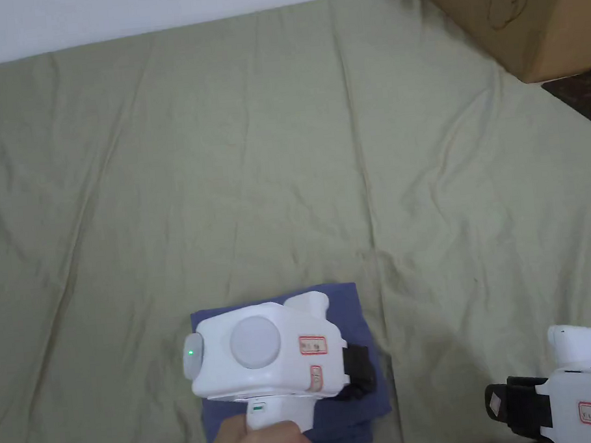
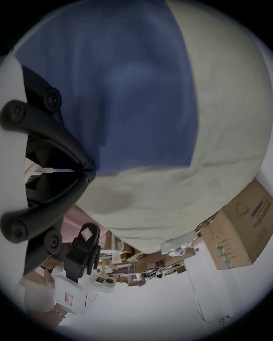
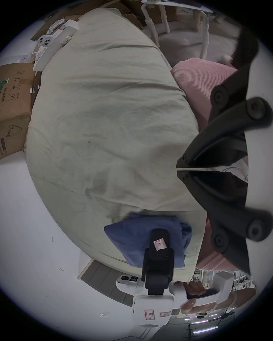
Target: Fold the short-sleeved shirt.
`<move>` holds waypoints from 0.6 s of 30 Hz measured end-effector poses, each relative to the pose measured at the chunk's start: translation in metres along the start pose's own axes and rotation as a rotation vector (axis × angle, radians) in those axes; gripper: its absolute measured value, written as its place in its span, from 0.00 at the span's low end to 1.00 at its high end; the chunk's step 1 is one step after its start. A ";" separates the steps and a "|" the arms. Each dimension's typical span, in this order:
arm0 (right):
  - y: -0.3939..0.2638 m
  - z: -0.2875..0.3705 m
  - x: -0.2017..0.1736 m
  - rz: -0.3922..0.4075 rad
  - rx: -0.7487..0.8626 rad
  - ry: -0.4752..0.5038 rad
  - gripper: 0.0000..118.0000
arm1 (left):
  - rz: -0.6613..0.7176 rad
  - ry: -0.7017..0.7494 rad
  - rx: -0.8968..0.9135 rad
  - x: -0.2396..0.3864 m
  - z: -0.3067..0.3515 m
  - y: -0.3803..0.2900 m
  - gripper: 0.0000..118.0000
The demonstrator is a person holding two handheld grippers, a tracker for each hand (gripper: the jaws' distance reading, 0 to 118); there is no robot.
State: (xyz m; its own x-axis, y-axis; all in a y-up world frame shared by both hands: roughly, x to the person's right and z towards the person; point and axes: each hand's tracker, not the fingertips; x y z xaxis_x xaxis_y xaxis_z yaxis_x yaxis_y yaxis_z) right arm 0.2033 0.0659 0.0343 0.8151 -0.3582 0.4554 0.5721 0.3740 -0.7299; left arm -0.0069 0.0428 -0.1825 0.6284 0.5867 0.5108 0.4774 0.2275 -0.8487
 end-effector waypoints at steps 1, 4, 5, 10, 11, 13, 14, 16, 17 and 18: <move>0.000 0.000 0.001 -0.002 -0.002 -0.006 0.02 | 0.003 -0.017 -0.023 0.005 -0.005 -0.002 0.03; -0.002 0.002 0.004 -0.006 -0.001 -0.009 0.02 | -0.080 -0.035 -0.044 0.020 -0.014 -0.011 0.03; -0.002 0.004 0.004 -0.007 0.000 -0.007 0.02 | -0.088 -0.026 -0.046 0.023 -0.014 -0.014 0.03; 0.001 0.008 -0.004 0.027 0.010 0.001 0.02 | -0.023 -0.063 0.046 0.004 0.027 -0.022 0.01; 0.002 0.007 -0.007 0.038 0.011 0.004 0.02 | -0.018 -0.066 0.086 -0.004 0.043 -0.024 0.01; 0.005 0.004 -0.016 0.055 0.010 0.014 0.02 | 0.018 -0.048 0.156 -0.024 0.076 -0.030 0.00; 0.008 0.002 -0.021 0.065 0.009 0.028 0.02 | 0.028 -0.029 0.203 -0.034 0.094 -0.031 0.00; 0.013 -0.003 -0.035 0.089 0.007 0.057 0.02 | 0.091 0.022 0.264 -0.060 0.124 -0.038 0.00; 0.016 -0.006 -0.042 0.108 0.004 0.075 0.02 | 0.100 0.045 0.281 -0.072 0.134 -0.042 0.00; 0.020 -0.009 -0.051 0.132 0.006 0.093 0.02 | 0.138 0.074 0.299 -0.085 0.147 -0.045 0.00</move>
State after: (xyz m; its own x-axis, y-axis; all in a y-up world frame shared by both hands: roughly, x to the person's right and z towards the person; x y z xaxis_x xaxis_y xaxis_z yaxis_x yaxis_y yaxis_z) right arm 0.1723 0.0842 -0.0080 0.8713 -0.3834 0.3063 0.4616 0.4284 -0.7768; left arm -0.1719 0.0964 -0.2082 0.7229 0.5720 0.3875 0.1906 0.3740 -0.9076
